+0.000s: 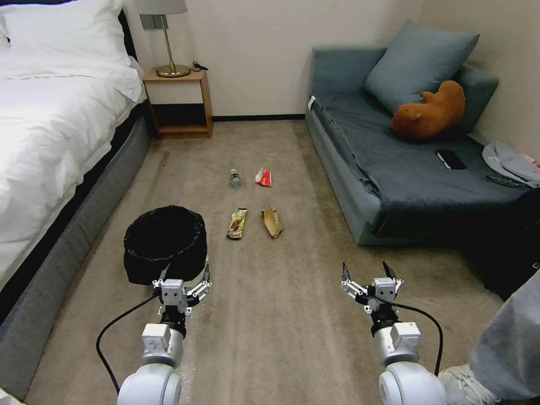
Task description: Pick up the trash bin, then pick up the garbage on the floor and place it into the trash bin.
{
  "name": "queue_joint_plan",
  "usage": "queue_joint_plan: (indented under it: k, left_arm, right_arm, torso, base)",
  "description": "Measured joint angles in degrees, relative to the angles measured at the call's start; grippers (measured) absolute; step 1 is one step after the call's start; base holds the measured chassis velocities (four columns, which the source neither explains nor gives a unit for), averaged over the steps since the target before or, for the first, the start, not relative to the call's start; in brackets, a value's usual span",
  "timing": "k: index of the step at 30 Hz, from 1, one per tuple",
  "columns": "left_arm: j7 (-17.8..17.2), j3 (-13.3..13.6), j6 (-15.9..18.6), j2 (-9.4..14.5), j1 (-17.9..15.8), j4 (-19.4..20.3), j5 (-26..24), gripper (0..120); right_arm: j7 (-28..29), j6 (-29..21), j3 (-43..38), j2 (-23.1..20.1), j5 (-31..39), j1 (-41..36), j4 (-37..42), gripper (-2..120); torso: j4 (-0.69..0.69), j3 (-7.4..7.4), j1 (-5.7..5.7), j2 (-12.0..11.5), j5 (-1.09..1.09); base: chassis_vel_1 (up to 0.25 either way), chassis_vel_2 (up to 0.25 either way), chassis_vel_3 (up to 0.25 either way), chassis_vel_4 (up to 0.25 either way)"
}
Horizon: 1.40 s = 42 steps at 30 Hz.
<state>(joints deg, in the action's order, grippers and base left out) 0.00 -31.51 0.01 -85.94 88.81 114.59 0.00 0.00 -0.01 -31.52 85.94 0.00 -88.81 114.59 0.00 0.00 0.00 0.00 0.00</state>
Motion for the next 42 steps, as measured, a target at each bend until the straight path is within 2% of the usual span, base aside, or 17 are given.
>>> queue_joint_plan:
  k: [9,11,14,18,20,21,22,25,26,28,31,33,37,38,39,40,42]
  left_arm:
    - [-0.1,-0.1,0.4,0.2,-0.3,0.0,-0.3,98]
    - [-0.6,-0.4,1.7,0.8,-1.1,-0.4,-1.0,98]
    - [-2.7,-2.0,6.8,3.2,-4.3,-1.7,-3.8,100]
    - [-3.0,-2.1,7.6,3.9,-5.4,-1.9,-4.4,100]
    - [-4.7,-3.5,11.4,5.9,-7.9,-2.8,-6.9,100]
    - [-4.7,-3.5,11.4,5.9,-7.9,-2.8,-6.9,100]
    - [-6.0,-4.5,14.5,7.4,-10.0,-3.6,-8.8,98]
    - [-6.7,-5.0,16.3,8.3,-11.2,-4.1,-10.0,98]
    - [-7.9,-6.0,18.8,9.8,-13.2,-4.8,-11.6,98]
    - [-8.2,-6.4,20.8,11.2,-14.7,-5.1,-12.8,98]
    - [-8.7,-7.1,22.3,12.3,-15.9,-5.5,-13.6,98]
    - [-9.7,-8.4,25.3,15.2,-18.8,-6.0,-15.5,98]
    - [-10.3,-9.7,28.7,17.7,-21.4,-7.0,-17.4,97]
    - [-10.7,-10.3,30.1,18.8,-22.5,-7.4,-18.2,98]
    - [-11.4,-11.6,33.4,21.3,-25.1,-8.4,-20.0,98]
    - [-11.4,-11.6,33.4,21.3,-25.1,-8.4,-20.0,98]
    - [-12.3,-13.1,37.0,24.5,-28.2,-10.1,-22.4,98]
  right_arm:
    - [0.1,-0.1,0.1,-0.1,0.3,0.3,-0.1,100]
    - [0.2,-0.4,0.2,-0.2,0.7,0.6,-0.3,100]
    - [2.0,-3.3,2.0,-1.9,4.8,3.9,-2.1,100]
    - [2.3,-3.8,2.4,-2.4,5.6,5.4,-2.4,100]
    - [3.6,-6.2,4.0,-4.0,9.2,7.9,-3.9,100]
    - [3.6,-6.2,4.0,-4.0,9.2,7.9,-3.9,100]
    - [4.7,-8.1,5.1,-5.3,11.9,10.1,-5.0,100]
    - [5.4,-9.2,6.0,-6.1,13.7,11.4,-5.7,100]
    - [6.4,-11.0,7.1,-7.3,16.2,13.8,-6.8,100]
    - [7.0,-12.0,7.9,-8.2,17.8,15.4,-7.3,100]
    - [7.6,-13.0,8.5,-9.1,19.3,16.6,-7.9,100]
    - [9.5,-16.3,10.9,-11.8,24.3,20.8,-9.7,100]
    - [11.1,-18.9,12.7,-14.0,28.3,24.2,-11.1,100]
    - [11.6,-19.8,13.3,-14.7,29.7,25.3,-11.6,100]
    - [12.7,-21.8,14.7,-16.4,32.7,27.8,-12.8,100]
    - [12.7,-21.8,14.7,-16.4,32.7,27.8,-12.8,100]
    - [14.1,-24.2,16.4,-18.4,36.4,30.9,-14.1,100]
  torso:
    - [0.00,0.00,0.00,0.0,0.00]
    - [-0.01,0.00,0.00,0.0,0.00]
    - [0.00,0.00,0.00,0.0,-0.01]
    - [0.00,0.00,0.00,0.0,-0.01]
    - [-0.01,0.01,0.00,0.0,0.02]
    - [-0.01,0.01,0.00,0.0,0.02]
    - [0.00,0.01,0.00,0.0,-0.01]
    - [0.01,0.01,0.00,0.0,-0.02]
    - [0.02,0.01,0.00,0.0,0.02]
    - [0.01,0.01,0.00,0.0,-0.06]
    - [-0.01,0.01,0.00,0.0,-0.04]
    - [0.02,0.01,0.00,0.0,0.00]
    - [0.00,0.01,0.00,0.0,-0.06]
    - [0.00,0.01,0.00,0.0,0.02]
    - [-0.01,0.01,0.00,0.0,0.01]
    - [-0.01,0.01,0.00,0.0,0.01]
    - [0.00,0.00,0.00,0.0,0.01]
  base:
    - [0.000,0.000,0.000,0.000]
    - [0.000,0.000,0.000,0.000]
    - [0.000,0.000,0.000,0.000]
    - [0.000,0.000,0.000,0.000]
    - [0.000,0.000,0.000,0.000]
    - [0.000,0.000,0.000,0.000]
    - [0.000,0.000,0.000,0.000]
    - [0.000,0.000,0.000,0.000]
    - [0.000,0.000,0.000,0.000]
    - [0.000,0.000,0.000,0.000]
    - [0.000,0.000,0.000,0.000]
    - [0.000,0.000,0.000,0.000]
    - [0.000,0.000,0.000,0.000]
    - [0.000,0.000,0.000,0.000]
    - [0.000,0.000,0.000,0.000]
    - [0.000,0.000,0.000,0.000]
    - [0.000,0.000,0.000,0.000]
